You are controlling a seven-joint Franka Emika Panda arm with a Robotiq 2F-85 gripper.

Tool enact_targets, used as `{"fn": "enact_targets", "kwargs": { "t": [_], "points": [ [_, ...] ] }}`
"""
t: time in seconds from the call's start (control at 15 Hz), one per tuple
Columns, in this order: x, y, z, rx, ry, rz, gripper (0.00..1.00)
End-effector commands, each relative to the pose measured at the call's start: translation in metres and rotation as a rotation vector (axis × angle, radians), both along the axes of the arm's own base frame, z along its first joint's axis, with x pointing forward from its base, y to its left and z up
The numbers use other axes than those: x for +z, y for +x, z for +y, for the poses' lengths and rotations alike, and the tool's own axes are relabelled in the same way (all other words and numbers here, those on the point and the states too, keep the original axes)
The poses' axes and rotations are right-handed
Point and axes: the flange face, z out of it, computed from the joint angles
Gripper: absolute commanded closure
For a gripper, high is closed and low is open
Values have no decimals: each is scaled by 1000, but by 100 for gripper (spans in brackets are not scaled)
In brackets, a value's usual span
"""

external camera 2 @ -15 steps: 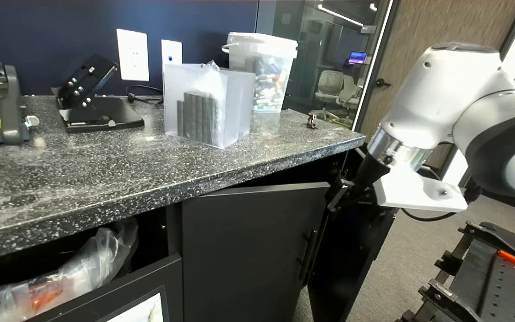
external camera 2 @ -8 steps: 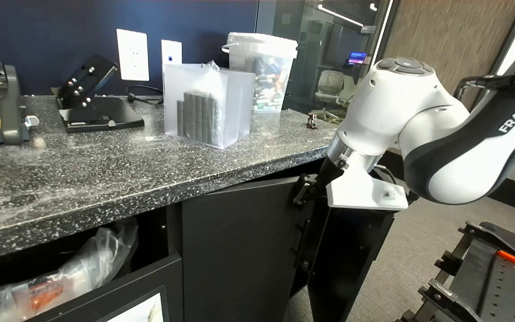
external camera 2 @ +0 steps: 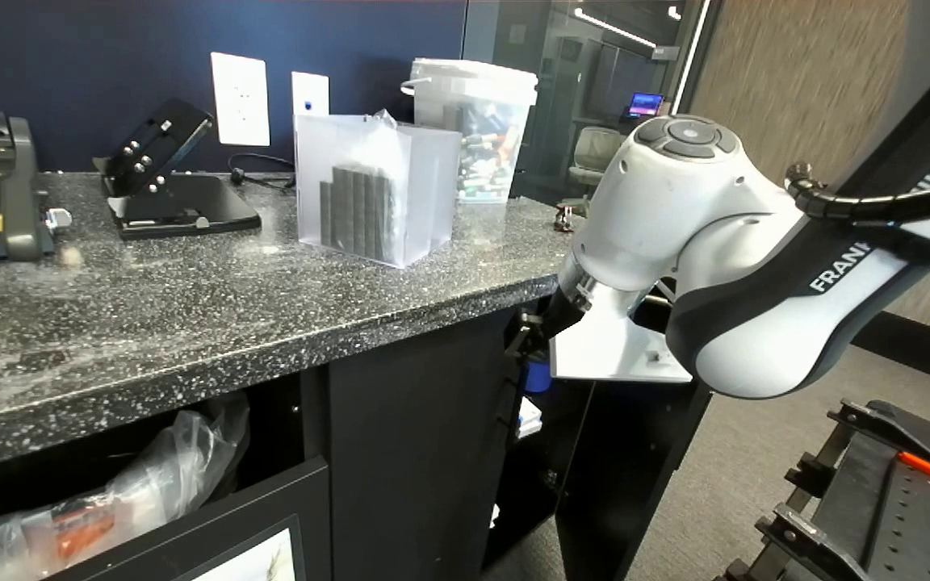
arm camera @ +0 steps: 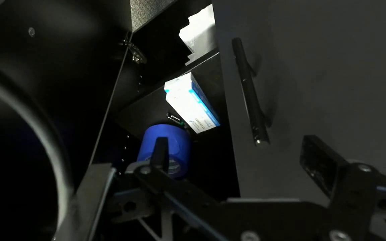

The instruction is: Close the bottom left cabinet drawer

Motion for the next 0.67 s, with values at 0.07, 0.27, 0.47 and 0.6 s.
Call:
{"fn": "enact_targets", "kwargs": {
  "t": [0.07,0.27,0.47,0.6],
  "points": [
    [0,-9,-19,-14,5,20,0],
    [16,-41,-41,75,80,163,0],
    [34,-73,-82,159,114,260,0],
    [10,-55,-76,85,94,215,0]
  ]
}}
